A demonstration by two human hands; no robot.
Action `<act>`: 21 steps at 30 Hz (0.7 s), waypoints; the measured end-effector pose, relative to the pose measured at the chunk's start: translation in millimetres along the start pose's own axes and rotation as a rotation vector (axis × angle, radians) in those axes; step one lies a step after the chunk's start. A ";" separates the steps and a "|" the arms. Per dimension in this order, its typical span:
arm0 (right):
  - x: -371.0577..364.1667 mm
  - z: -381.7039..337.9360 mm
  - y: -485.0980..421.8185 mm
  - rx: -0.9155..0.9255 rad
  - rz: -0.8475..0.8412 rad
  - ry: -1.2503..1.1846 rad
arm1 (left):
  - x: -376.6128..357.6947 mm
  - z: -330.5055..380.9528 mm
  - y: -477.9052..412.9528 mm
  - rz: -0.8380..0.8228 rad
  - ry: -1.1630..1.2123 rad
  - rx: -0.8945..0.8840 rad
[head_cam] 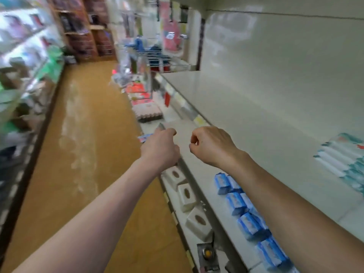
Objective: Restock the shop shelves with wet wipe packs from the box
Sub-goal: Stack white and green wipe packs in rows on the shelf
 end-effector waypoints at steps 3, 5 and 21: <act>-21.7 -53.6 7.7 0.125 -0.064 0.006 | 9.1 -47.9 38.4 0.020 0.012 0.163; -38.6 -89.2 16.9 0.210 -0.092 0.027 | 13.6 -80.6 69.5 0.034 0.011 0.254; -173.3 -342.6 213.3 0.728 -0.446 0.131 | 39.8 -261.2 379.2 0.075 0.041 0.863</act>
Point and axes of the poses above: each hand's wrist, its own y-axis away from the middle knuckle, its own x-axis out of the back of the hand, z = x × y, the point moved 2 cm from there along -y, towards the middle knuckle, and after that the axes turned 12 degrees about -x, right-handed, at the moved point
